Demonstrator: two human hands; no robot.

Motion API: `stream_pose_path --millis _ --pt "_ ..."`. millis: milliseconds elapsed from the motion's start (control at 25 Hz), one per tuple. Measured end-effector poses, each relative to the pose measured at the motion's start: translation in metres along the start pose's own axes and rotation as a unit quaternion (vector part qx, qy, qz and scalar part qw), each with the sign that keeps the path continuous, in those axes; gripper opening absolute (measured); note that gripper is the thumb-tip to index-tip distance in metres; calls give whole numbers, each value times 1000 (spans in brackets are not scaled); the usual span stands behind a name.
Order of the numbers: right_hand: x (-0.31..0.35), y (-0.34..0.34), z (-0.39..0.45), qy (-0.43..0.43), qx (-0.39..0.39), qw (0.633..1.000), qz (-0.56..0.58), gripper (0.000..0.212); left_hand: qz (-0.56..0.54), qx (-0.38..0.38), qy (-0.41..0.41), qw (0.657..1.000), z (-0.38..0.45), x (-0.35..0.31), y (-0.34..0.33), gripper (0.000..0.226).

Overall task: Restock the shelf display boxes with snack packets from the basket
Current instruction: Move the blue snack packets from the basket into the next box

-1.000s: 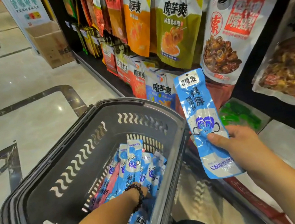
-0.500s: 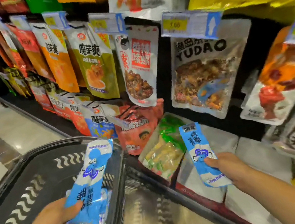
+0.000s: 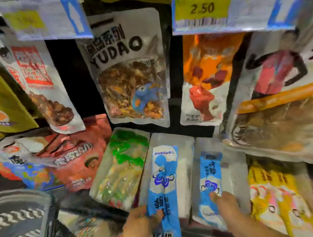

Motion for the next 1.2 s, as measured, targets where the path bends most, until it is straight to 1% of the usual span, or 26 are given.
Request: stream_pose_path --millis 40,80,160,200,240,280,360,400,480,600,640,720,760,800,840,880,920,960,1000,1040,1080,1120,1160,1200 --pt "-1 -5 6 -10 3 1000 -16 22 -39 10 34 999 7 4 -14 11" --pt "-2 -9 13 -19 3 999 -35 22 -35 18 49 998 16 10 -24 7" --pt "-7 -20 27 -17 20 997 -73 20 8 18 63 998 35 27 -41 4" --pt "-10 -25 32 -15 28 996 -87 25 15 5 60 998 38 28 -46 2" --pt "-14 -30 38 -8 28 994 -101 34 14 -4 72 997 42 33 -51 6" --pt "-18 -34 42 6 31 991 -127 38 0 -12 85 996 47 45 -53 5" --pt "-23 -37 45 43 44 980 -188 37 -10 -13 106 994 48 57 -56 17" --pt "-25 -37 47 58 47 974 -212 36 -8 0 115 993 48 61 -58 19" --pt "-26 -38 49 77 58 963 -252 37 0 37 112 993 49 67 -60 15" --pt "-23 -36 46 99 41 939 -326 45 11 54 108 993 51 62 -64 21" --pt "-19 -34 44 125 27 927 -352 47 15 64 114 991 50 60 -66 22" --pt "0 -28 40 227 -14 902 -368 47 34 71 113 990 46 57 -67 23" --pt "15 -22 36 290 -36 892 -344 48 54 71 96 991 46 51 -65 23" --pt "31 -12 31 356 -56 879 -312 50 97 80 73 989 44 40 -62 20" --pt "50 -2 24 428 -72 854 -286 52 179 100 26 978 46 29 -58 17" --pt "66 8 16 500 -83 816 -276 53 269 121 -14 955 51 16 -54 14" --pt "78 18 7 571 -83 766 -284 55 366 142 -56 918 57 7 -51 11" --pt "85 26 -3 623 -50 713 -318 56 443 153 -98 878 57 -10 -50 11" --pt "87 30 -12 651 11 667 -361 57 495 170 -135 841 58 -23 -52 12" --pt "87 33 -22 650 84 640 -402 58 521 182 -155 819 58 -33 -57 16" --pt "83 37 -29 622 146 634 -436 57 527 213 -169 805 48 -47 -69 19" --pt "78 43 -34 597 179 636 -455 55 533 244 -180 790 47 -48 -78 20" --pt "73 48 -37 572 192 650 -462 53 544 277 -176 772 73 -26 -82 20" --pt "66 54 -38 551 193 676 -450 51 546 229 -158 790 124 29 -77 24"
Point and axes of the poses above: each hand's wrist, its own z-axis towards the middle knuckle, its own y-axis out of the back of the hand, x = y × z, the point moved 4 cm from there along z, towards the middle knuckle, and after that the axes turned 14 degrees about -x, right-handed, at the moved point
